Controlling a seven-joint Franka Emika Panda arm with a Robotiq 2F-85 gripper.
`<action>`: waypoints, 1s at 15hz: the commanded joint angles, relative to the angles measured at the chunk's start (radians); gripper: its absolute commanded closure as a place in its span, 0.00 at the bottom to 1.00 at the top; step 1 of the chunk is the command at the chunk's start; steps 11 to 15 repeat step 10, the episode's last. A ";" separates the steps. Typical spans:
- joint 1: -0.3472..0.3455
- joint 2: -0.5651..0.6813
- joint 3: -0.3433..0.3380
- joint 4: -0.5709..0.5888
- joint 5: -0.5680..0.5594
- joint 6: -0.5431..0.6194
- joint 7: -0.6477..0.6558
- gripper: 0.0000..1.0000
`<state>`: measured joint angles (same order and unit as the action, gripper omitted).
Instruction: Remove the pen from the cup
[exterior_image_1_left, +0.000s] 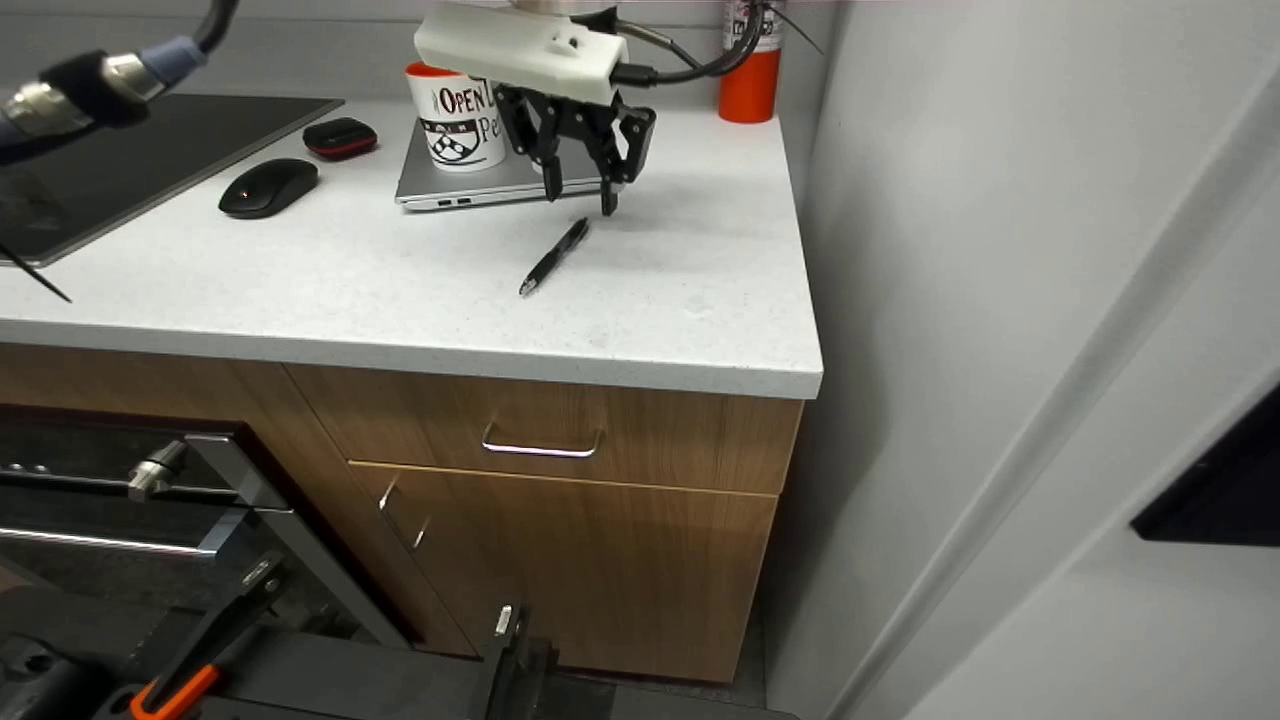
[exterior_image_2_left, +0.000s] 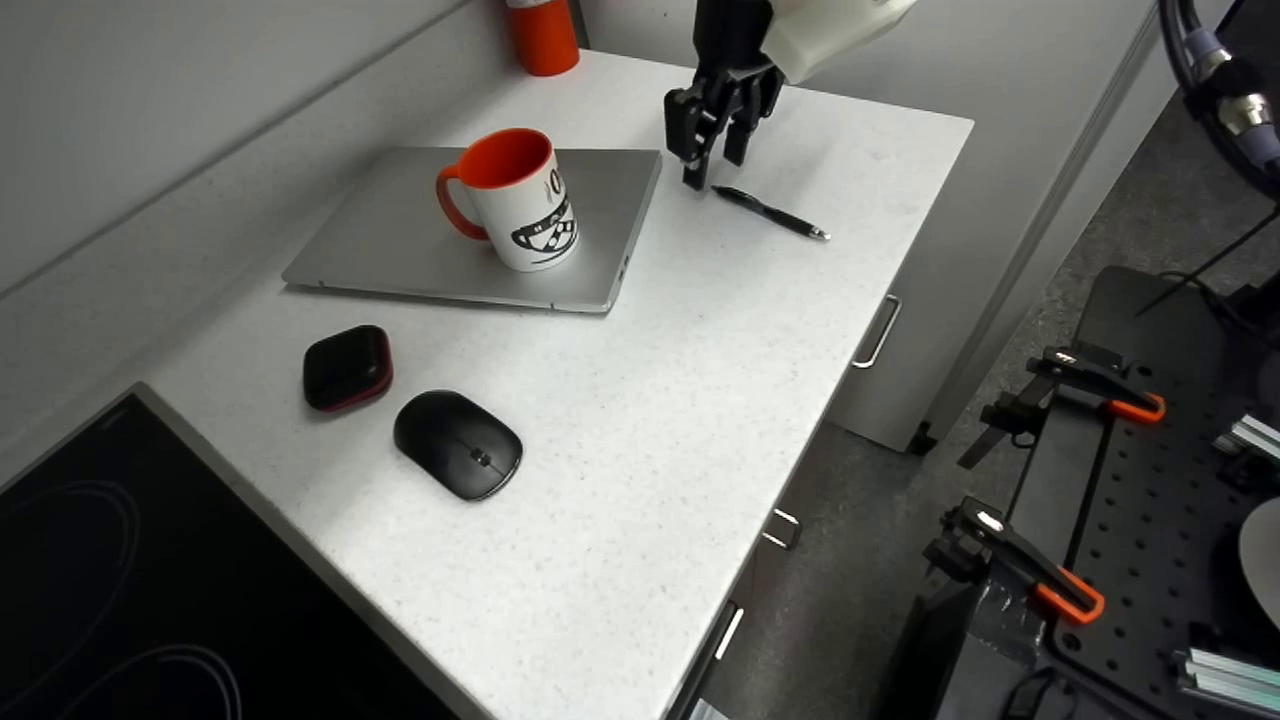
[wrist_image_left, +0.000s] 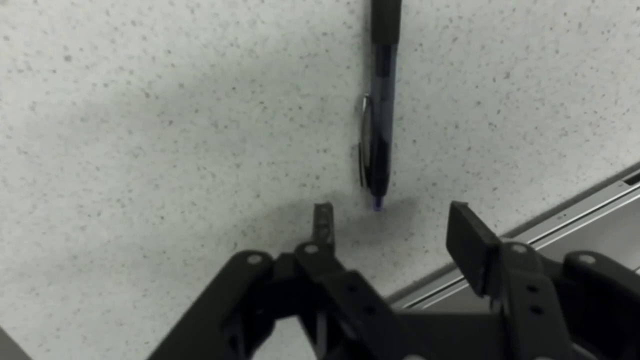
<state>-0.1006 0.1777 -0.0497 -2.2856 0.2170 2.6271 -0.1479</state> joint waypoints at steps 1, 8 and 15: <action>-0.007 0.007 0.013 0.005 0.040 0.052 0.014 0.09; -0.005 -0.001 0.026 0.002 0.095 0.024 -0.002 0.00; -0.005 -0.001 0.027 0.002 0.096 0.024 -0.002 0.00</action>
